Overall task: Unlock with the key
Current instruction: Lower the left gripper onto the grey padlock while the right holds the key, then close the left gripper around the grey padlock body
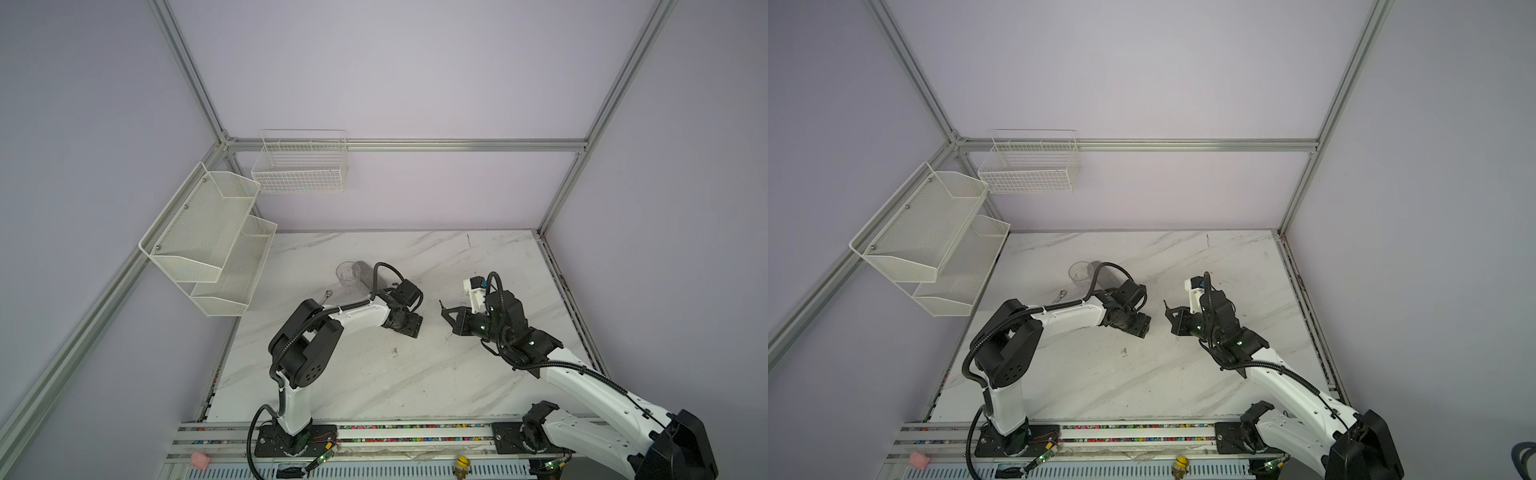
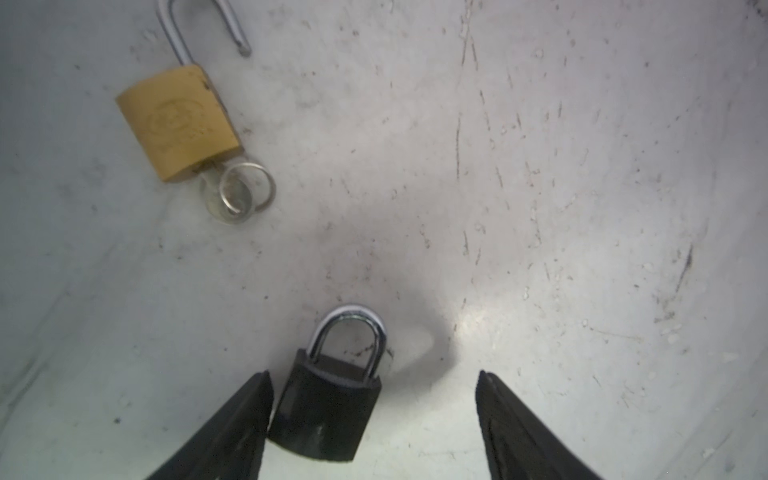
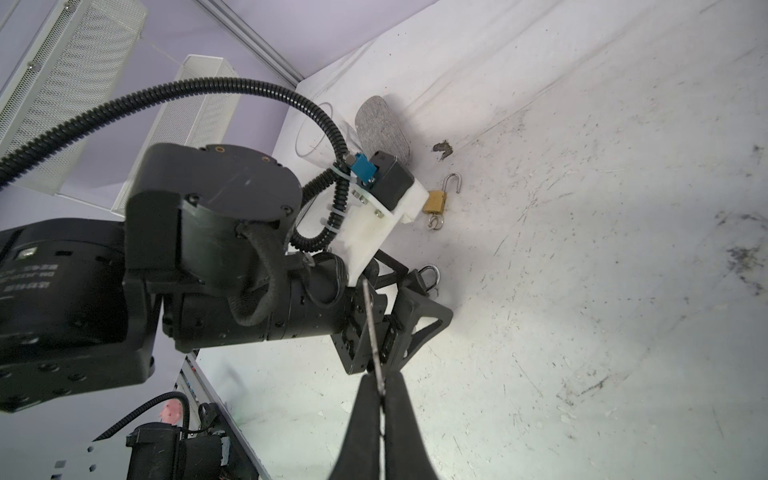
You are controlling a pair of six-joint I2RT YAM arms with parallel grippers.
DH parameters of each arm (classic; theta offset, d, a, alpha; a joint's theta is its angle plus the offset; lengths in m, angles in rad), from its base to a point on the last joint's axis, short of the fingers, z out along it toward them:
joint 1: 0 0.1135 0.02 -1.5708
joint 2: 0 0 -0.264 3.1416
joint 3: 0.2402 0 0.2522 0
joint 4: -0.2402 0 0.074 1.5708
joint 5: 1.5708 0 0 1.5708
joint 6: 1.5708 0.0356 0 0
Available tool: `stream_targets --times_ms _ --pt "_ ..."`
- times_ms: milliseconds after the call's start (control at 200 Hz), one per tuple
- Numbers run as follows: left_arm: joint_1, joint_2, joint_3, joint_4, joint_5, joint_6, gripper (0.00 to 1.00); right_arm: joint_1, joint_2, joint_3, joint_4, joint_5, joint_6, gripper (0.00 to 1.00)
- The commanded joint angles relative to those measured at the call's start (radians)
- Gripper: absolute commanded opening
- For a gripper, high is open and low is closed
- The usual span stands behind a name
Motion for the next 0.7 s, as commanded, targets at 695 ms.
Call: stream_targets --times_ms 695 --pt "-0.080 0.092 0.148 -0.139 -0.224 -0.272 0.69 -0.020 -0.027 -0.006 0.005 0.004 0.033 0.00"
